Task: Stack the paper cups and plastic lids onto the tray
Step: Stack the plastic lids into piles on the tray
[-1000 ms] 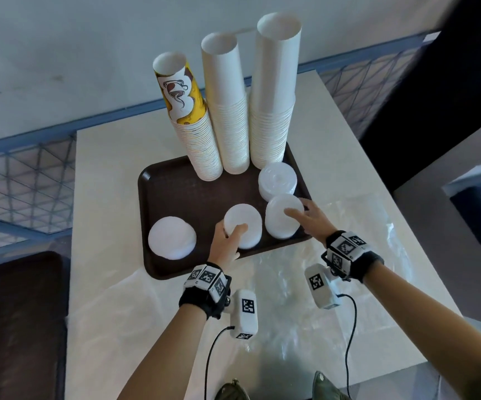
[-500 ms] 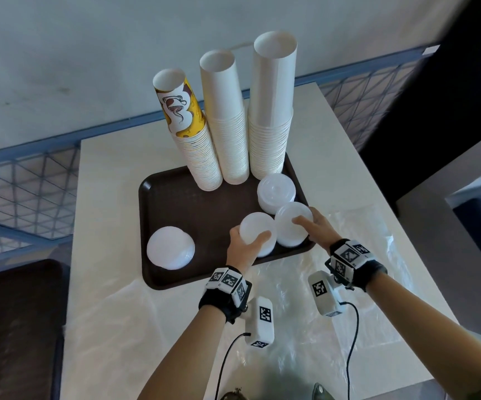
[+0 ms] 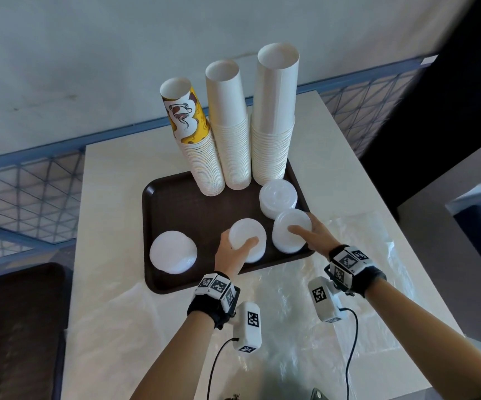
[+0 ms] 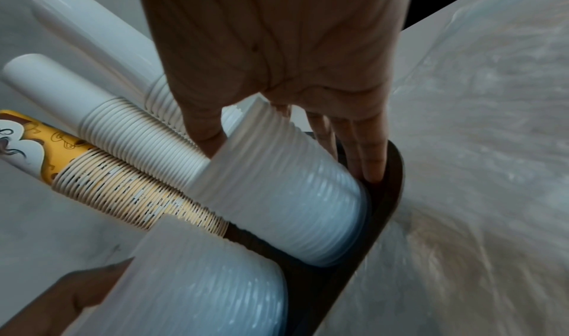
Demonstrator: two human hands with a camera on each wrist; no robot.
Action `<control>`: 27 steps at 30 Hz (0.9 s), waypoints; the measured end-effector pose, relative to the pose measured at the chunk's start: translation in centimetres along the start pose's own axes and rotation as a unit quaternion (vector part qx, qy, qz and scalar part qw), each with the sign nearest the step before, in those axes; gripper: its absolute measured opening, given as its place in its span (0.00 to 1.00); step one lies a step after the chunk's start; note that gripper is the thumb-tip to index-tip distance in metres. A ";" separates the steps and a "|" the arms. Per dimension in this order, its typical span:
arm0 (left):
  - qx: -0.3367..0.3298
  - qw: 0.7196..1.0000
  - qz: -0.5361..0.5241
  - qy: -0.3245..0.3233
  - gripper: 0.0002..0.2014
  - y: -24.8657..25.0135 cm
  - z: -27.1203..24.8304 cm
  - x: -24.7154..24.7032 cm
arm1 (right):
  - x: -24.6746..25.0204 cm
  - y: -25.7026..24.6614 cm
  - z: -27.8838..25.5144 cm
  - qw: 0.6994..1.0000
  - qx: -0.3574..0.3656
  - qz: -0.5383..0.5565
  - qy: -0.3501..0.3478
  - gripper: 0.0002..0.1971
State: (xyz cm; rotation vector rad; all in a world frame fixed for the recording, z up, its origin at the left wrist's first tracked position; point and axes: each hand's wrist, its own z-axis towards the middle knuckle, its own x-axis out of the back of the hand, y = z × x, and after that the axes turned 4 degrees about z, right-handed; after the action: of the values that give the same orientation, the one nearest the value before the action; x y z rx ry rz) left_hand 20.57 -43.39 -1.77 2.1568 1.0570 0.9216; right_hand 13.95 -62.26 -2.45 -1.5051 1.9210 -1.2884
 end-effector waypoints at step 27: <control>-0.099 0.994 0.002 0.047 0.31 1.1 -1.4 3.0 | 0.2 -1.3 -1.5 1.000 -0.011 0.011 -0.011 0.24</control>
State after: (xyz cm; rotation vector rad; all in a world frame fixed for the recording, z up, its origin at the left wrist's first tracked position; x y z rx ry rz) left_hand 21.30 -41.22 0.84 1.9694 0.9613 1.0928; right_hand 13.52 -61.81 -0.56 -1.4979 1.9386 -1.2413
